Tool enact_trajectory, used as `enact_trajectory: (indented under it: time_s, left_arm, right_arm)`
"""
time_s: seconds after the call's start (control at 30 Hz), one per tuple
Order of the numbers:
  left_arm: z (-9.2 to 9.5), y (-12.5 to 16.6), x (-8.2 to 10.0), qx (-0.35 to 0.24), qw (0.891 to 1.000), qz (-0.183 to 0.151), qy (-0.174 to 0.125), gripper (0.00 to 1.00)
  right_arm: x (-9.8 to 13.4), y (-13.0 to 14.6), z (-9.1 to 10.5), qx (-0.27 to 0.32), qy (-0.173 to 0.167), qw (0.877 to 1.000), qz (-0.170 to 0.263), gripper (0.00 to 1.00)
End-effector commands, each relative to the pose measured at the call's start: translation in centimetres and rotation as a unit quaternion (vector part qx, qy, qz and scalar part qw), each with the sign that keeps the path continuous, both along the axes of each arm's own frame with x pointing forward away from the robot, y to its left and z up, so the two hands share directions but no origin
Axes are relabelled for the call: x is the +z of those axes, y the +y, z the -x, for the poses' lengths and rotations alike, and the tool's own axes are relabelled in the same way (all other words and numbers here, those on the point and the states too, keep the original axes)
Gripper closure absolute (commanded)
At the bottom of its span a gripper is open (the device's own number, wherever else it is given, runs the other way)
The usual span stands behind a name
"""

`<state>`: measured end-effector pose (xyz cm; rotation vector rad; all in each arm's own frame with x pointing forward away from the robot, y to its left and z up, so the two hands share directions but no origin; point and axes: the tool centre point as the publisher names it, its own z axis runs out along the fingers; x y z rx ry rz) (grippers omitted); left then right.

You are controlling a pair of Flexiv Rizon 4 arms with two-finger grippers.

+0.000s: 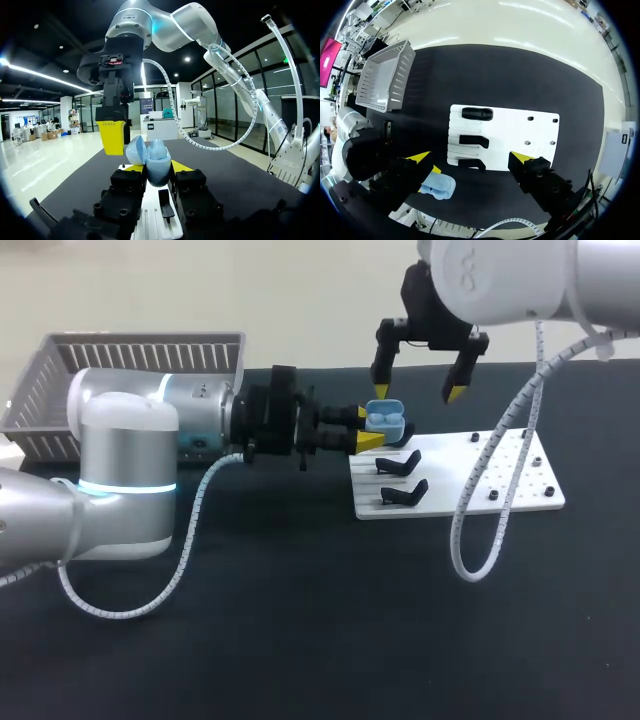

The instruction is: Pick up each earbud case from the left stands, insert the matching earbuds, close the lid, and place the case in the box.

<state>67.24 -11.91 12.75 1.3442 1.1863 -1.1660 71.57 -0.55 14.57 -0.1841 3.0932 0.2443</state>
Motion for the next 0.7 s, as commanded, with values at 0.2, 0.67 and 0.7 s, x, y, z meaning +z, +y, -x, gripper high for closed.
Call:
enact_trajectory:
  time_s: [0.2, 0.67, 0.7]
  left_arm:
    - [0.2, 0.0, -0.1, 0.003, 1.000, 0.001, -0.002, 1.00]
    - [0.2, 0.0, -0.1, 0.003, 1.000, 0.001, -0.002, 1.00]
    - [0.2, 0.0, -0.1, 0.003, 1.000, 0.001, -0.002, 1.00]
  right_arm:
    - [0.6, 0.1, 1.6, 0.006, 0.001, 1.000, 0.006, 0.00]
    - [3.5, -1.6, 3.3, -0.010, -0.057, 0.998, 0.001, 0.00]
    - [4.4, -2.0, 3.7, -0.003, -0.069, 0.998, 0.001, 0.00]
